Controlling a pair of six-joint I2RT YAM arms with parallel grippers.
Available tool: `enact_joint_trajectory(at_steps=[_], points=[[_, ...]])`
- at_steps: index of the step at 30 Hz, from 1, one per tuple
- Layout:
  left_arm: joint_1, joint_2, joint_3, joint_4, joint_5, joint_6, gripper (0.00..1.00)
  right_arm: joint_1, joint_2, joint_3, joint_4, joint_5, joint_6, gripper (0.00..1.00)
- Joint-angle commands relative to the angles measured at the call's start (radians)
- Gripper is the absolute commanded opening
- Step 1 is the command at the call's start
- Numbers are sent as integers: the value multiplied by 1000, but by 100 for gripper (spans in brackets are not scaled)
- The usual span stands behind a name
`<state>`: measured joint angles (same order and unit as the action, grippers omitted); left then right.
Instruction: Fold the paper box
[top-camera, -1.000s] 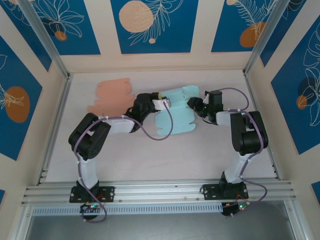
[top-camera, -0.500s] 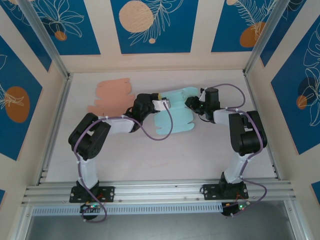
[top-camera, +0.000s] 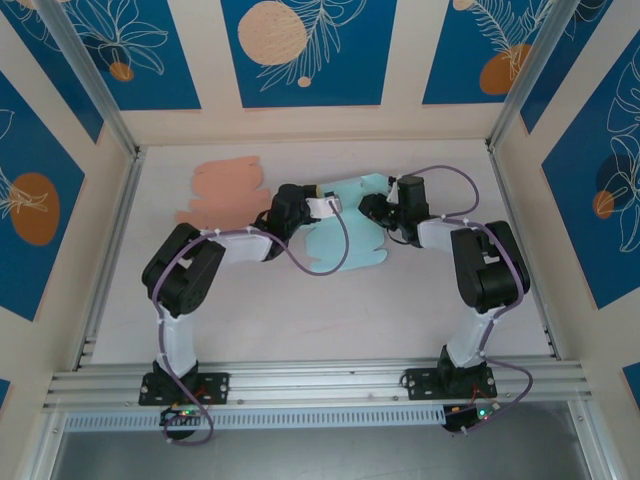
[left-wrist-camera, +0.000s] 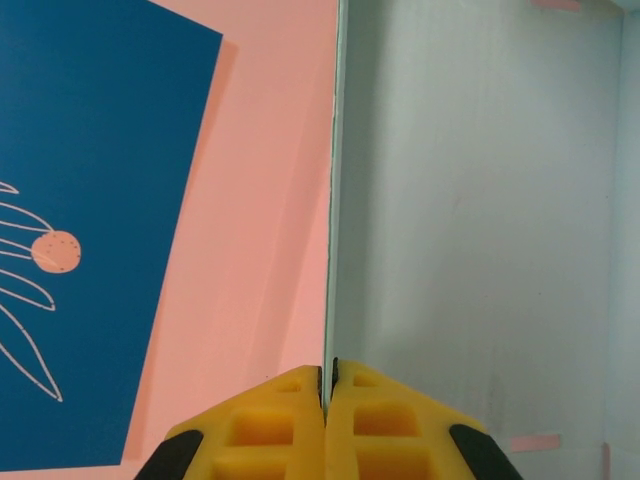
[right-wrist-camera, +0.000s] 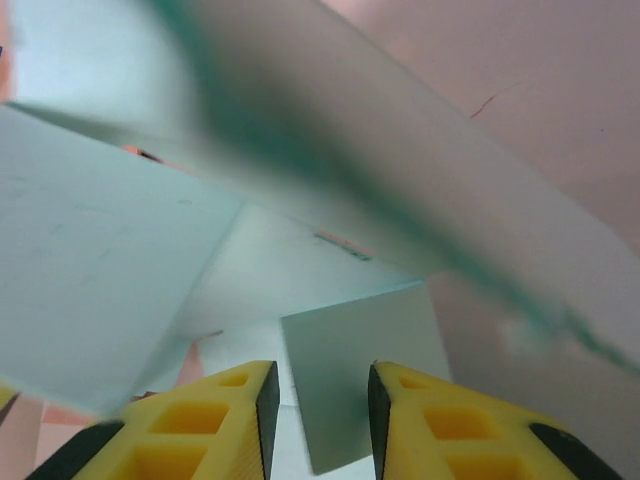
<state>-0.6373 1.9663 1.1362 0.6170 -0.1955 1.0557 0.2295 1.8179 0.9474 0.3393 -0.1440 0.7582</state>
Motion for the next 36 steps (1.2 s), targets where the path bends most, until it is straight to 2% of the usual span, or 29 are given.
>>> enact_joint_trajectory(at_steps=[1, 4, 11, 20, 26, 30, 36], points=[[-18, 20, 33, 2, 4, -5, 0, 22, 16, 17, 26, -5, 8, 32], [-22, 19, 38, -4, 4, -5, 0, 22, 38, 19, 30, -12, 16, 29], [-21, 23, 30, 4, -1, 24, 0, 21, 66, 27, -1, -12, 47, 30], [-18, 44, 7, 44, 0, 122, 0, 2, -152, -50, -193, 24, -46, 36], [-18, 76, -2, 97, 1, 183, 0, -39, -253, -73, -290, -5, -98, 39], [-18, 74, -18, 124, 6, 201, 0, -89, -305, -90, -295, -32, -103, 39], [-19, 65, -30, 137, 15, 216, 0, -207, -283, 20, -339, -110, -126, 39]])
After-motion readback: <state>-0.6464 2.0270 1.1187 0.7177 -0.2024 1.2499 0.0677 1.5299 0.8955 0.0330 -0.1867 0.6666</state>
